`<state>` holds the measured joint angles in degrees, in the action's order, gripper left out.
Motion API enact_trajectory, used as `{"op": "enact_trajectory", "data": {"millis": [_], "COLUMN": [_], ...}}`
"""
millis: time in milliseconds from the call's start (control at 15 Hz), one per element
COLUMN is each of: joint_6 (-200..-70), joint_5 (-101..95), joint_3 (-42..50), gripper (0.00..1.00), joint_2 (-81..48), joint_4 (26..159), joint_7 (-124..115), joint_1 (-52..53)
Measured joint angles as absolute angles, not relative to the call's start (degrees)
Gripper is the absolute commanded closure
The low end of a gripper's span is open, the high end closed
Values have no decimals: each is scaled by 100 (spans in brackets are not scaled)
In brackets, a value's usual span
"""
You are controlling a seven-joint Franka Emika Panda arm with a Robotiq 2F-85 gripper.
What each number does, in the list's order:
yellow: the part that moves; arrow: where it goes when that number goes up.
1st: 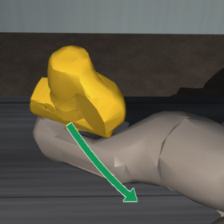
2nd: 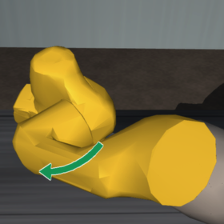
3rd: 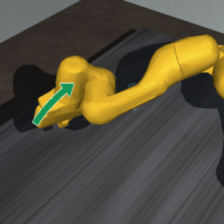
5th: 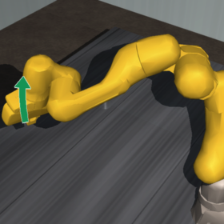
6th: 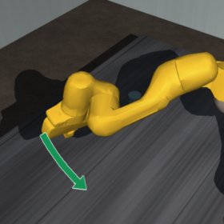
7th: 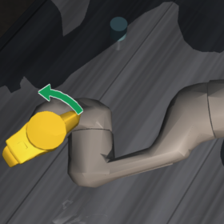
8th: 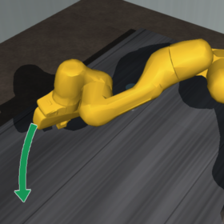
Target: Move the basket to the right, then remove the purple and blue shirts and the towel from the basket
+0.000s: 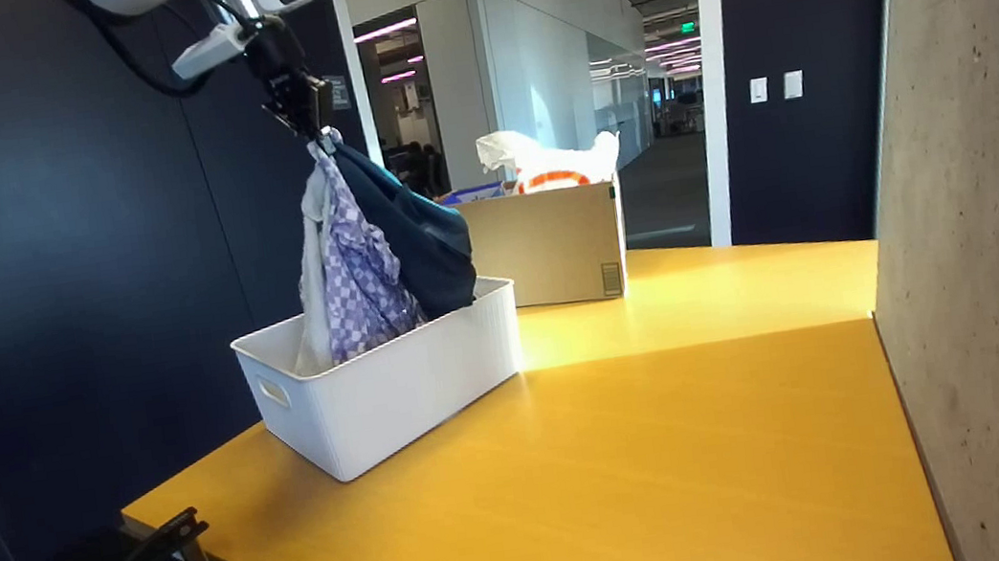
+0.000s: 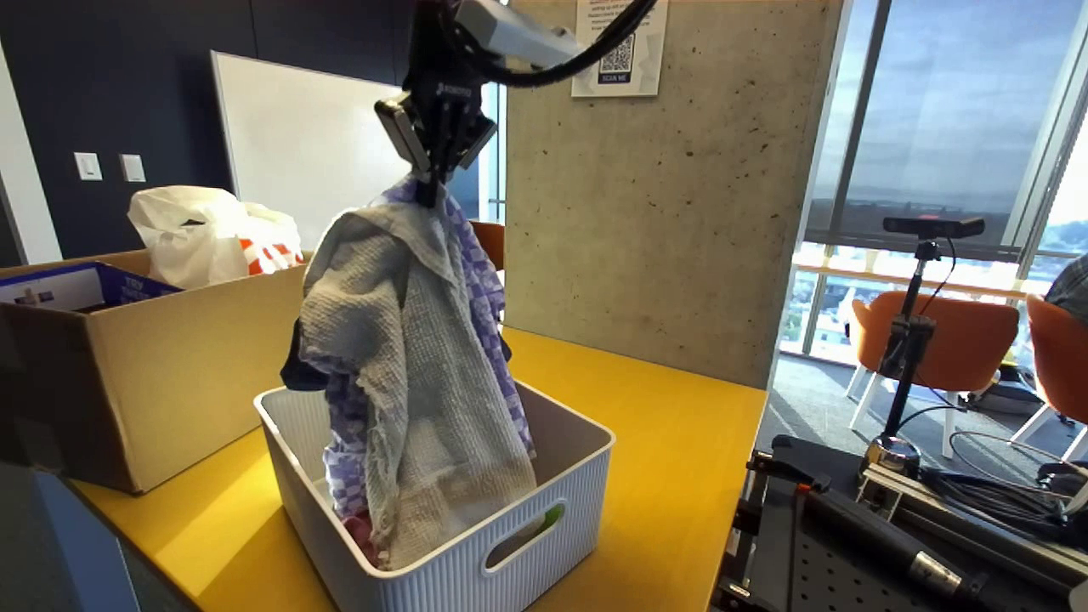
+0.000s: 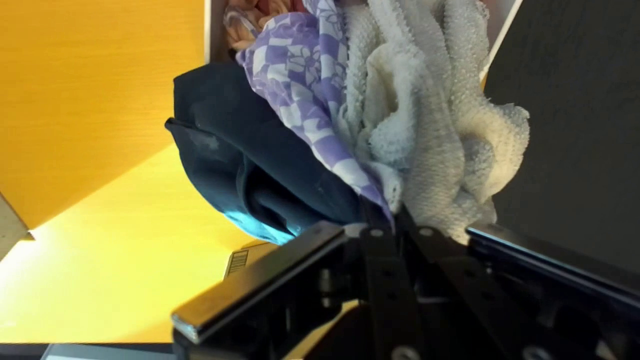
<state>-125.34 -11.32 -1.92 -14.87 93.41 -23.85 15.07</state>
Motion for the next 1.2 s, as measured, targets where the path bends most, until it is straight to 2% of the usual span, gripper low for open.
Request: {"op": "enact_trajectory", "data": {"millis": [333,533,1200], "joint_6": [-12630,-12792,-12587], "joint_5": [-1198,-1074,-744], "joint_3": [-216,-224,328], "gripper": [99,99,99], "joint_2": [-62,277,1307], "joint_4": [10811,11378,12001], "joint_7": [-2522,-2392,-2246], "joint_1": [1316,1062,-296]}}
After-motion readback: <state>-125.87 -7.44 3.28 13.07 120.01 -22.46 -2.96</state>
